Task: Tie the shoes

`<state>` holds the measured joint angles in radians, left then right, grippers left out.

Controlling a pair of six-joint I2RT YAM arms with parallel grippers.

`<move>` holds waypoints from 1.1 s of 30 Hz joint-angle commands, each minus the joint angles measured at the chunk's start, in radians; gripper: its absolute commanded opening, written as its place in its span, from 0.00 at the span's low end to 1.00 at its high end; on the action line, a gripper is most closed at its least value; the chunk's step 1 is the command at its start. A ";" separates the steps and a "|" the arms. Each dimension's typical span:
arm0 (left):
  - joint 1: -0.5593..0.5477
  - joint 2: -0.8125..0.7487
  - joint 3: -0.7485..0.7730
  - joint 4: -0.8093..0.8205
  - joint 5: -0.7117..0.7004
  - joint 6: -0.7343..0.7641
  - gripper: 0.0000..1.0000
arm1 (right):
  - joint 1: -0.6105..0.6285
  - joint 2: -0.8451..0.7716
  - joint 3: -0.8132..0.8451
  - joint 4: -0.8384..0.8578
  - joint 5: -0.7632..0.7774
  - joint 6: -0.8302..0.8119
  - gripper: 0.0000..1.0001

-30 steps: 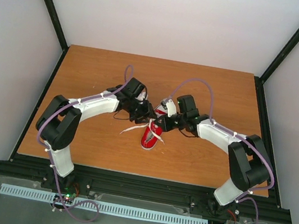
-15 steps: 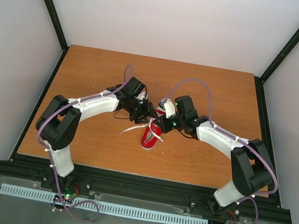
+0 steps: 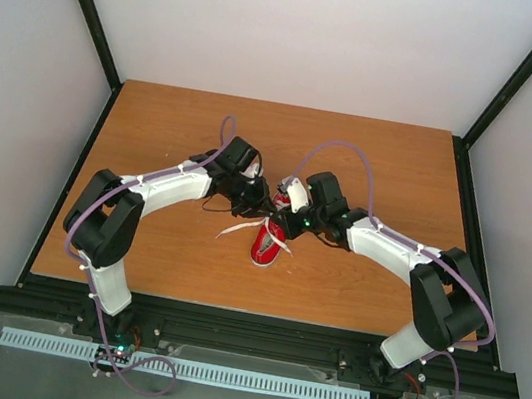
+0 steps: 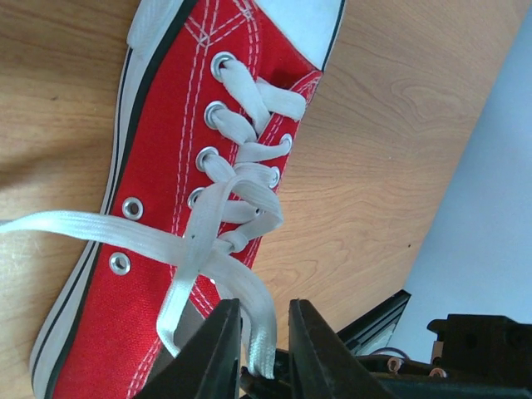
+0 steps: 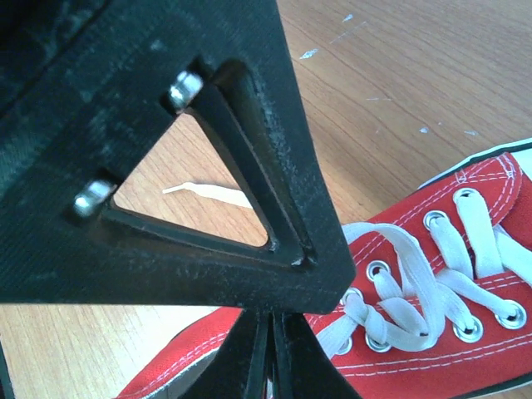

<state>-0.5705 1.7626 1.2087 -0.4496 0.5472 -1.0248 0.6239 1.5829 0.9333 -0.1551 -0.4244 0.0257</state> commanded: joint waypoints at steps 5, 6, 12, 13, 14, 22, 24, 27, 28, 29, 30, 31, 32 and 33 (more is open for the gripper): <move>-0.012 0.010 0.015 -0.042 0.013 -0.003 0.04 | 0.011 -0.030 -0.002 0.098 0.021 0.001 0.03; -0.012 0.008 0.014 -0.043 0.011 -0.003 0.01 | 0.011 -0.030 0.002 0.087 0.025 0.007 0.04; -0.012 0.003 0.012 -0.053 0.000 0.013 0.01 | 0.011 -0.102 -0.054 0.038 0.015 0.058 0.46; -0.012 0.003 0.012 -0.054 -0.002 0.014 0.01 | 0.011 -0.116 -0.077 0.041 0.013 0.066 0.50; -0.012 0.002 0.012 -0.053 -0.002 0.015 0.01 | 0.011 -0.125 -0.102 0.043 0.013 0.073 0.52; -0.012 -0.009 0.012 -0.052 -0.010 0.020 0.01 | 0.011 -0.141 -0.205 0.083 0.014 0.122 0.54; -0.012 -0.008 0.011 -0.052 -0.009 0.022 0.01 | 0.011 -0.124 -0.205 0.088 0.014 0.123 0.52; -0.012 -0.010 0.011 -0.053 -0.008 0.026 0.01 | 0.013 -0.100 -0.193 0.085 0.014 0.114 0.47; -0.012 -0.011 0.011 -0.056 -0.008 0.026 0.01 | 0.013 -0.094 -0.188 0.084 0.013 0.109 0.44; -0.012 -0.012 0.011 -0.058 -0.008 0.028 0.01 | 0.013 -0.089 -0.183 0.084 0.013 0.106 0.42; -0.012 -0.012 0.012 -0.059 -0.010 0.029 0.01 | 0.013 -0.083 -0.177 0.082 0.010 0.102 0.41; -0.012 -0.013 0.012 -0.060 -0.009 0.030 0.01 | 0.013 -0.077 -0.173 0.080 0.005 0.098 0.40; -0.012 -0.014 0.012 -0.061 -0.010 0.030 0.01 | 0.014 -0.073 -0.170 0.081 -0.003 0.096 0.40; -0.012 -0.013 0.011 -0.061 -0.010 0.030 0.01 | 0.014 -0.068 -0.167 0.081 -0.012 0.095 0.40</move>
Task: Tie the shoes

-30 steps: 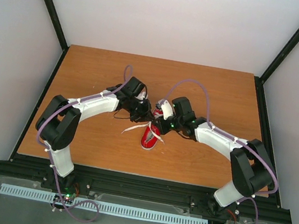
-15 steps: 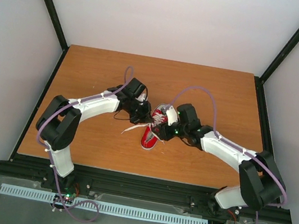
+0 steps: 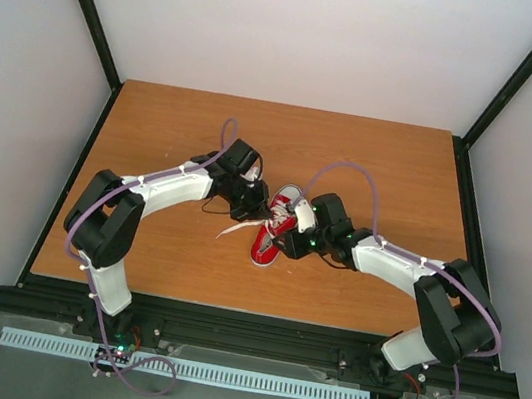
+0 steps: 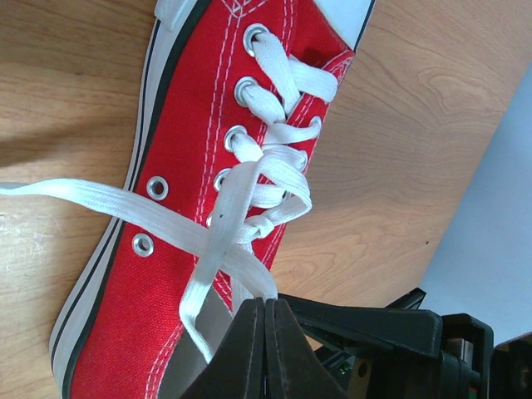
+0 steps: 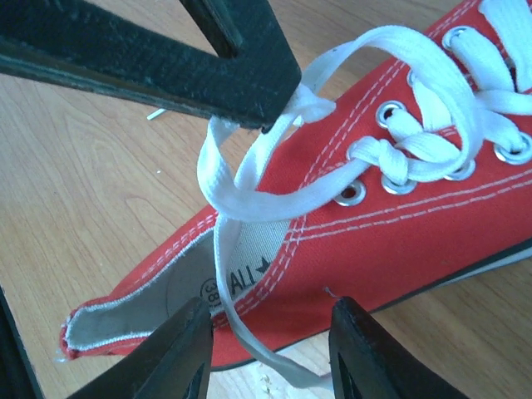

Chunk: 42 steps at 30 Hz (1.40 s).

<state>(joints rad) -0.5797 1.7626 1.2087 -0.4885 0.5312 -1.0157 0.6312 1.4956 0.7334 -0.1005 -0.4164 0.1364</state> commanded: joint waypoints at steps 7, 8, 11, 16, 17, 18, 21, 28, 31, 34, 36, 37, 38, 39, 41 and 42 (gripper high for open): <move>-0.003 -0.020 0.005 -0.021 0.001 0.027 0.01 | 0.013 0.025 0.037 0.028 -0.011 -0.003 0.05; -0.003 -0.024 0.002 -0.020 -0.001 0.029 0.01 | 0.013 0.017 0.036 0.027 -0.003 0.004 0.03; -0.003 -0.036 -0.008 -0.016 -0.006 0.040 0.01 | 0.014 -0.017 0.020 0.013 0.036 0.029 0.03; -0.003 -0.051 -0.036 -0.005 -0.001 0.056 0.01 | 0.012 -0.074 -0.026 -0.049 0.118 0.055 0.03; -0.004 -0.056 -0.042 -0.004 0.000 0.061 0.01 | 0.012 -0.080 -0.037 -0.060 0.131 0.059 0.03; -0.003 -0.063 -0.048 -0.004 0.002 0.067 0.01 | 0.010 -0.084 -0.046 -0.070 0.146 0.063 0.03; -0.003 -0.076 -0.065 0.031 0.004 0.096 0.01 | -0.003 -0.084 -0.068 -0.103 0.178 0.079 0.03; -0.003 -0.090 -0.109 0.049 0.050 0.169 0.01 | -0.065 -0.103 -0.065 -0.117 0.175 0.140 0.03; -0.003 -0.100 -0.128 0.014 0.031 0.252 0.01 | -0.068 -0.104 -0.038 -0.113 0.159 0.146 0.03; -0.003 -0.115 -0.147 -0.040 0.003 0.333 0.01 | -0.068 -0.088 -0.016 -0.086 0.128 0.153 0.03; -0.003 -0.115 -0.160 -0.057 0.001 0.369 0.02 | -0.068 -0.072 -0.003 -0.053 0.093 0.156 0.03; -0.002 -0.114 -0.168 -0.064 0.007 0.381 0.04 | -0.068 -0.062 0.006 -0.037 0.078 0.158 0.03; -0.003 -0.115 -0.175 -0.071 0.013 0.390 0.07 | -0.069 -0.051 0.014 -0.022 0.057 0.159 0.03; -0.003 -0.120 -0.182 -0.077 0.013 0.399 0.09 | -0.067 -0.039 0.025 -0.011 0.039 0.157 0.03; -0.003 -0.140 -0.190 -0.101 -0.011 0.420 0.20 | -0.064 -0.010 0.044 -0.001 0.025 0.150 0.03; -0.003 -0.157 -0.189 -0.117 -0.035 0.430 0.25 | -0.064 0.001 0.052 -0.002 0.025 0.144 0.03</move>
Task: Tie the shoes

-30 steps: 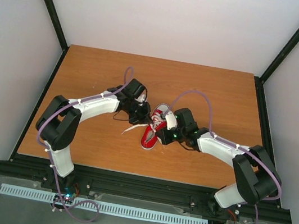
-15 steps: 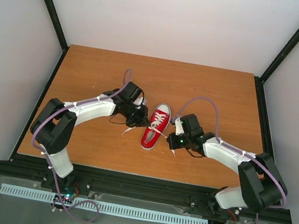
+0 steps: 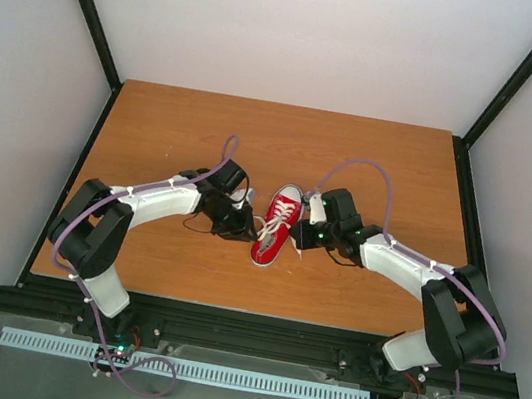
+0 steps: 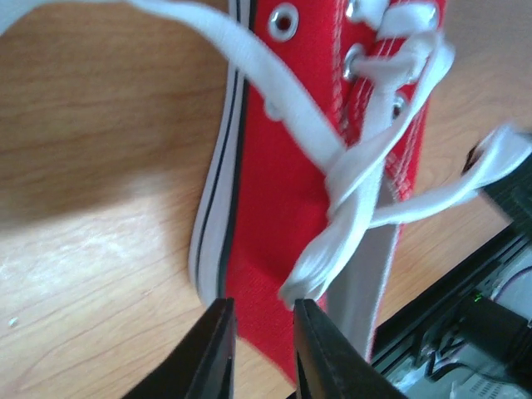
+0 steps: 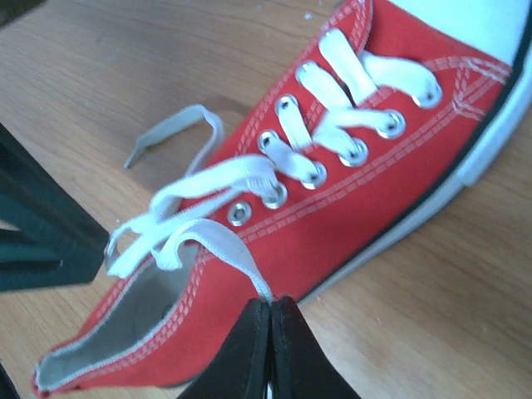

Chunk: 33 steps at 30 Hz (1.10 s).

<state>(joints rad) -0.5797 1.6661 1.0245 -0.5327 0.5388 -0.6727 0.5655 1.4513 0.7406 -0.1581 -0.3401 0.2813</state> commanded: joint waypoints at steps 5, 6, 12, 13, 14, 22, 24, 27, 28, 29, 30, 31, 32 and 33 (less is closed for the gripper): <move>0.005 -0.128 0.015 -0.097 -0.132 0.088 0.47 | 0.003 0.073 0.047 0.049 -0.048 -0.016 0.03; 0.006 -0.129 0.022 -0.075 -0.130 0.084 0.49 | 0.004 0.071 0.044 0.050 -0.048 -0.013 0.03; 0.007 -0.014 0.131 -0.020 -0.110 0.069 0.44 | 0.004 0.051 0.025 0.043 -0.035 0.001 0.03; 0.007 0.002 0.149 -0.013 -0.114 0.071 0.44 | 0.003 0.047 0.022 0.042 -0.036 0.001 0.03; 0.007 0.016 0.165 -0.001 -0.115 0.077 0.44 | 0.004 0.044 0.020 0.040 -0.035 0.001 0.03; 0.013 0.138 0.255 -0.024 -0.137 0.165 0.47 | 0.004 0.025 0.004 0.033 -0.029 0.003 0.03; 0.014 0.139 0.256 -0.040 -0.167 0.172 0.47 | 0.004 0.020 0.001 0.030 -0.027 0.002 0.03; 0.020 0.119 0.249 -0.050 -0.209 0.171 0.55 | 0.003 0.021 0.000 0.029 -0.028 0.000 0.03; 0.023 0.115 0.243 -0.046 -0.205 0.169 0.58 | 0.003 0.021 -0.002 0.029 -0.029 0.001 0.03; 0.025 0.114 0.238 -0.040 -0.197 0.166 0.60 | 0.002 0.021 -0.004 0.031 -0.030 0.002 0.03; 0.027 0.117 0.232 -0.035 -0.184 0.160 0.60 | 0.003 0.022 -0.005 0.033 -0.031 0.002 0.03; 0.028 0.124 0.227 -0.027 -0.166 0.151 0.61 | 0.004 0.024 -0.006 0.035 -0.032 0.002 0.03; 0.029 0.132 0.221 -0.014 -0.144 0.138 0.60 | 0.004 0.025 -0.006 0.037 -0.034 0.002 0.03; 0.029 0.138 0.214 0.000 -0.125 0.126 0.59 | 0.004 0.027 -0.005 0.036 -0.034 0.001 0.03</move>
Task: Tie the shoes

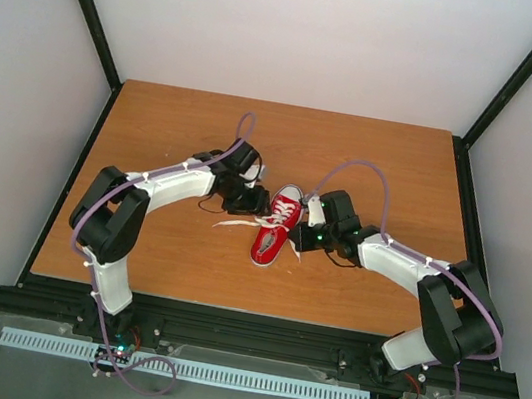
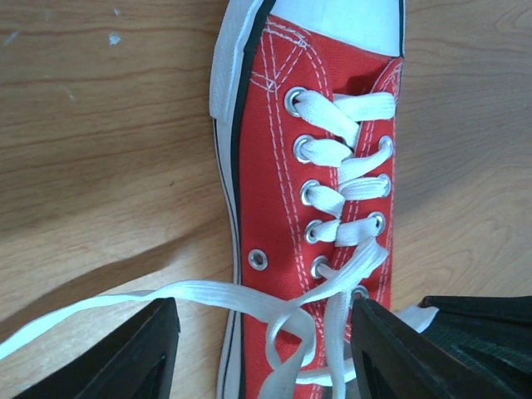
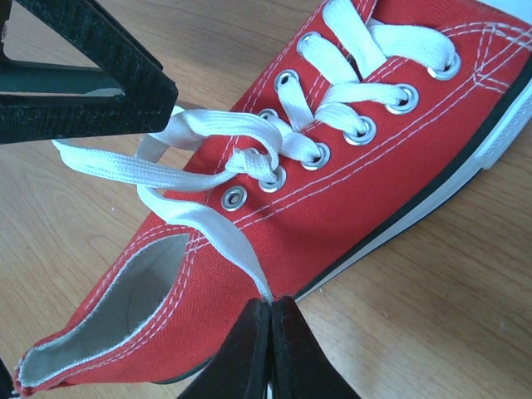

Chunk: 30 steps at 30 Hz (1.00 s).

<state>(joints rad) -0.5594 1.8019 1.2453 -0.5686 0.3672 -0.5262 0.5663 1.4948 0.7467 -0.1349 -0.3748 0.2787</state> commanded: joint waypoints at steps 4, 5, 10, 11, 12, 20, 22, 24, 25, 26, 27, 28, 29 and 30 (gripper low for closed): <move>0.009 0.019 -0.024 0.076 0.080 -0.058 0.51 | 0.002 -0.008 -0.007 0.011 0.001 -0.002 0.03; 0.009 0.021 -0.025 0.076 0.092 -0.067 0.49 | 0.003 -0.008 -0.007 0.009 0.001 -0.001 0.03; 0.009 0.053 -0.030 0.125 0.146 -0.088 0.38 | 0.002 -0.002 0.003 0.014 0.002 0.003 0.03; 0.009 0.053 -0.033 0.128 0.149 -0.090 0.36 | 0.003 0.001 0.005 0.012 0.002 0.003 0.03; 0.009 0.052 -0.036 0.129 0.151 -0.089 0.32 | 0.002 0.003 0.010 0.012 0.002 0.003 0.03; 0.009 0.003 -0.092 0.189 0.146 -0.077 0.03 | 0.005 0.021 0.051 -0.016 0.001 -0.020 0.03; 0.009 -0.024 -0.121 0.235 0.150 -0.076 0.01 | 0.008 0.026 0.069 -0.030 0.005 -0.031 0.03; 0.009 -0.048 -0.144 0.279 0.162 -0.073 0.01 | 0.013 0.029 0.082 -0.034 0.005 -0.032 0.03; 0.009 -0.056 -0.150 0.295 0.165 -0.070 0.01 | 0.014 0.033 0.088 -0.035 0.007 -0.031 0.03; 0.009 -0.064 -0.156 0.307 0.167 -0.066 0.01 | 0.015 0.038 0.096 -0.035 0.007 -0.031 0.03; 0.009 -0.073 -0.161 0.320 0.166 -0.061 0.01 | 0.016 0.045 0.103 -0.037 0.006 -0.031 0.03; 0.007 -0.081 -0.164 0.328 0.162 -0.056 0.01 | 0.017 0.052 0.108 -0.038 0.005 -0.030 0.03; 0.007 -0.090 -0.167 0.334 0.158 -0.051 0.01 | 0.019 0.059 0.116 -0.037 0.004 -0.031 0.03; 0.007 -0.097 -0.170 0.339 0.153 -0.047 0.01 | 0.021 0.064 0.122 -0.037 0.002 -0.030 0.03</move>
<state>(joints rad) -0.5560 1.7630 1.0813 -0.3191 0.5125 -0.6037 0.5766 1.5280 0.8322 -0.1654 -0.3744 0.2623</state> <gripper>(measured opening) 0.031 0.029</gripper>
